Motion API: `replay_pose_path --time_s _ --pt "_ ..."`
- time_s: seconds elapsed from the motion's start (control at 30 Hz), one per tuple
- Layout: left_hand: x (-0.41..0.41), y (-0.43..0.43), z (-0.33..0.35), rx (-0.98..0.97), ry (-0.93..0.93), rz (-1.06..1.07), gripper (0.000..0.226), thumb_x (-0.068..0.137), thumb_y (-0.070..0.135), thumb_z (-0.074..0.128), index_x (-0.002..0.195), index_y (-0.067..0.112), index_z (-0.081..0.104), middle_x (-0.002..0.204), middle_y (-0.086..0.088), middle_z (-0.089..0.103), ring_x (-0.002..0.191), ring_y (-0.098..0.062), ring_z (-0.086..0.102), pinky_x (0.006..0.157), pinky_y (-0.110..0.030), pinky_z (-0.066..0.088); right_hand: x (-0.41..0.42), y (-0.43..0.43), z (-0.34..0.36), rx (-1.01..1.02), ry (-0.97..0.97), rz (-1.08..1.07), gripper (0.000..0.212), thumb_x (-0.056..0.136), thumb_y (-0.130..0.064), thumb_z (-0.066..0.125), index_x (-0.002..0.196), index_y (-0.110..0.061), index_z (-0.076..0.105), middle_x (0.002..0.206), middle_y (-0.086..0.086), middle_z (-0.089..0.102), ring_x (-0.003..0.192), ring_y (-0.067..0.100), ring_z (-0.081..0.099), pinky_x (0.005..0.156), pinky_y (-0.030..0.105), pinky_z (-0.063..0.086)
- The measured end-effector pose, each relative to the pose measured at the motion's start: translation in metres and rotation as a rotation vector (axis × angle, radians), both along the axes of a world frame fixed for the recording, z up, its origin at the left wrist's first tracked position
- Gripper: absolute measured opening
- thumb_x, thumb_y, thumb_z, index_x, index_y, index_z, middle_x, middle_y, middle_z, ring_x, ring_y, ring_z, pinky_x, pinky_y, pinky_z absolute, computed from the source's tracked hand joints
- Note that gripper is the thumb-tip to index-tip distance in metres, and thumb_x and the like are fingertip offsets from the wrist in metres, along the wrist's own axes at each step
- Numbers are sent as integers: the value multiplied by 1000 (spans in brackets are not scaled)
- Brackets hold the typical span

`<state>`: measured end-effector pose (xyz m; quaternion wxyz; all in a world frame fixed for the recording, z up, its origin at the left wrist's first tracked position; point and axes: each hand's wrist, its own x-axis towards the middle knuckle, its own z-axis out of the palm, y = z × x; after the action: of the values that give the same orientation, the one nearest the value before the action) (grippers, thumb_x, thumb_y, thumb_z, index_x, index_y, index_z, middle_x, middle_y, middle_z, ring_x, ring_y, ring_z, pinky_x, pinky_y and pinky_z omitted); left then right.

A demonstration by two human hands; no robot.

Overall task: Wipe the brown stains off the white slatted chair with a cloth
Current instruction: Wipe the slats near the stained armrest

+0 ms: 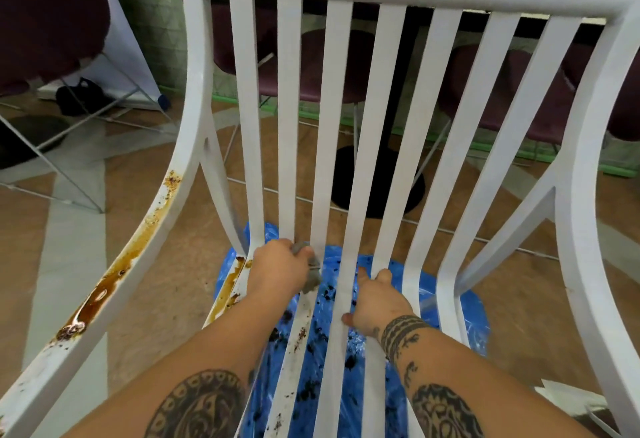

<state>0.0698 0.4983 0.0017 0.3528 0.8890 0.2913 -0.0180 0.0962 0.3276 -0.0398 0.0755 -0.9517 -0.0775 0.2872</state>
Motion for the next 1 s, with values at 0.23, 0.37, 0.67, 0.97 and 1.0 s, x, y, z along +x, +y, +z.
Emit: replay_pose_path --time_s 0.23,0.37,0.67,0.97,1.0 --pt "-45 9 -5 -845 -109 223 25 104 12 53 128 7 54 118 -16 65 99 -29 67 73 -38 55 -41 -1 15 204 -282 -135 59 97 -45 59 149 -24 42 145 2 40 133 27 42 110 50 37" --pt "-65 4 10 -1204 -190 198 20 105 6 47 123 4 57 116 -20 70 102 -34 70 79 -43 56 -57 23 43 1016 73 -619 44 101 -52 49 135 -26 59 133 -6 61 121 19 59 107 49 47" --pt "-85 9 29 -1073 -231 167 18 93 7 67 110 8 65 105 -17 74 89 -31 73 75 -40 59 -65 29 79 1312 260 -751 25 103 -32 55 115 -14 66 108 9 75 98 26 72 83 40 59" --pt "-97 -10 28 -561 -264 157 27 89 30 75 113 25 65 114 6 64 104 -17 65 91 -41 59 -85 26 72 1506 437 -920 30 105 -28 51 125 -8 59 116 18 72 103 33 72 86 45 59" --pt "-99 -13 28 -593 -245 109 22 90 31 73 111 26 68 110 4 69 100 -16 68 88 -42 60 -87 24 70 1523 444 -919 28 104 -26 52 125 -9 59 118 17 71 103 32 72 86 45 59"
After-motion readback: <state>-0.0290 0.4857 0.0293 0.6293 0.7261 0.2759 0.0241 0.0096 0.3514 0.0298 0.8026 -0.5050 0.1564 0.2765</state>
